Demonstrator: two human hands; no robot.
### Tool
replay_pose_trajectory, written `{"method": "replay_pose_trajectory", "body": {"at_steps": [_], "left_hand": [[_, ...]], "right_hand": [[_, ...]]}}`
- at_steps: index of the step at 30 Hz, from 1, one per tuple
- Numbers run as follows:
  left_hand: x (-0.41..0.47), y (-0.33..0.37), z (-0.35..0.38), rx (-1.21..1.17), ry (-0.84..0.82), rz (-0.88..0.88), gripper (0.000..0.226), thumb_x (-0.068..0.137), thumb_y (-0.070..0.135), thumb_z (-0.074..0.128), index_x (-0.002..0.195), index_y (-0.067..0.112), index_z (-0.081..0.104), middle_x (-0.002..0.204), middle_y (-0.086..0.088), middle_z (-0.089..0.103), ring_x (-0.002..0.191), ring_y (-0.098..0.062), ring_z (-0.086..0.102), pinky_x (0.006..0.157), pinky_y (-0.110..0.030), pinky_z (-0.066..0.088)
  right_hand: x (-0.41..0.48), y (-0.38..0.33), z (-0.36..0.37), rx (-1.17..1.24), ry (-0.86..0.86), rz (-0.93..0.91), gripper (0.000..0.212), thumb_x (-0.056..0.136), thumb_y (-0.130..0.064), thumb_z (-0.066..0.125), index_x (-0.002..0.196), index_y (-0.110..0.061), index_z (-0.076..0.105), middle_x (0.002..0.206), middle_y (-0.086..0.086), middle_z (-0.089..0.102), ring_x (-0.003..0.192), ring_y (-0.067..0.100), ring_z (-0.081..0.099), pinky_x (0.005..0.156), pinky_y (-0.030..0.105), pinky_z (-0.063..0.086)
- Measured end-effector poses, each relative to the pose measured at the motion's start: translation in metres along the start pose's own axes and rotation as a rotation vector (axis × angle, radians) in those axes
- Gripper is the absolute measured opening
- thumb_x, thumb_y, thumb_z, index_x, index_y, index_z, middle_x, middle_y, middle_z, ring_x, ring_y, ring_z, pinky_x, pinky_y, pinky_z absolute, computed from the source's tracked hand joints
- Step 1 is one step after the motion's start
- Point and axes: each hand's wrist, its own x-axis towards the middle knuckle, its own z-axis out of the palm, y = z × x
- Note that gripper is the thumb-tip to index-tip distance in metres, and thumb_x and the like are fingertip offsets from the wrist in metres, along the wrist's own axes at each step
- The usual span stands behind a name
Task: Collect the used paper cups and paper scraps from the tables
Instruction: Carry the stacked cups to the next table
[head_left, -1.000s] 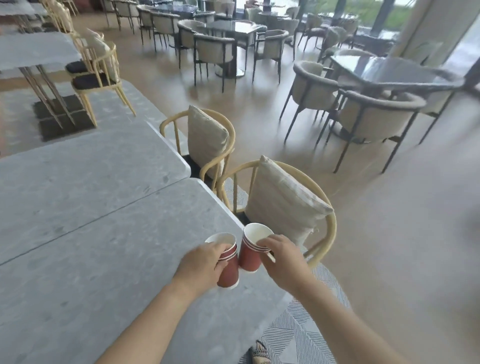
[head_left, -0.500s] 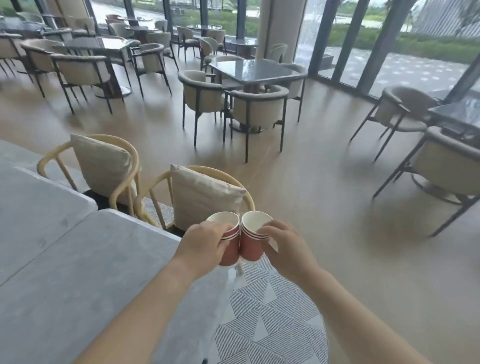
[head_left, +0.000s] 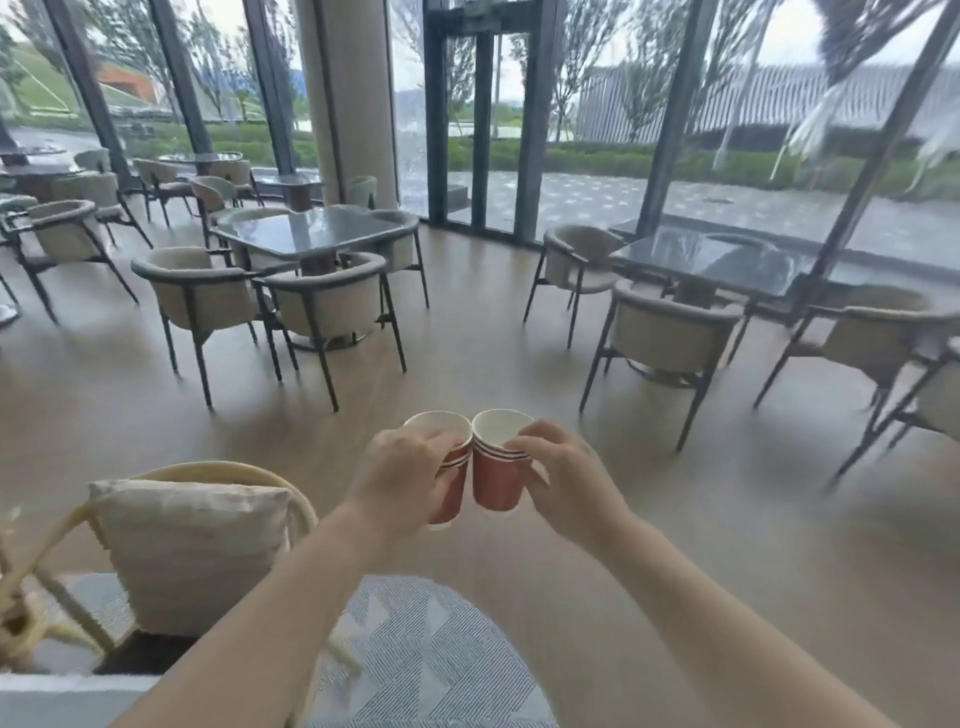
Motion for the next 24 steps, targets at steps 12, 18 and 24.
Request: {"method": "replay_pose_trajectory", "body": {"at_steps": [12, 18, 24], "left_hand": [[0.163, 0.195, 0.076, -0.093, -0.016, 0.22, 0.033, 0.092, 0.021, 0.048, 0.124, 0.018, 0.051, 0.127, 0.0, 0.055, 0.114, -0.027, 0.052, 0.092, -0.036, 0.041], [0.209, 0.309, 0.126, -0.242, 0.006, 0.5, 0.032, 0.084, 0.006, 0.054, 0.114, 0.013, 0.059, 0.121, -0.004, 0.061, 0.115, -0.027, 0.053, 0.087, -0.04, 0.046], [0.232, 0.414, 0.159, -0.285, -0.041, 0.764, 0.038, 0.074, 0.001, 0.065, 0.11, 0.012, 0.06, 0.115, -0.005, 0.061, 0.11, -0.029, 0.056, 0.082, -0.043, 0.05]], "right_hand": [[-0.034, 0.171, -0.178, -0.265, 0.208, 0.127, 0.023, 0.079, 0.004, 0.062, 0.097, -0.007, 0.07, 0.092, 0.01, 0.06, 0.09, 0.028, 0.055, 0.079, 0.024, 0.039], [-0.105, 0.221, -0.271, -0.377, 0.289, 0.28, 0.022, 0.079, 0.004, 0.063, 0.098, -0.005, 0.069, 0.09, 0.013, 0.061, 0.087, 0.029, 0.056, 0.079, 0.019, 0.036], [-0.175, 0.252, -0.341, -0.483, 0.409, 0.451, 0.02, 0.077, 0.0, 0.068, 0.097, -0.007, 0.068, 0.091, 0.008, 0.063, 0.091, 0.025, 0.057, 0.083, 0.018, 0.038]]}}
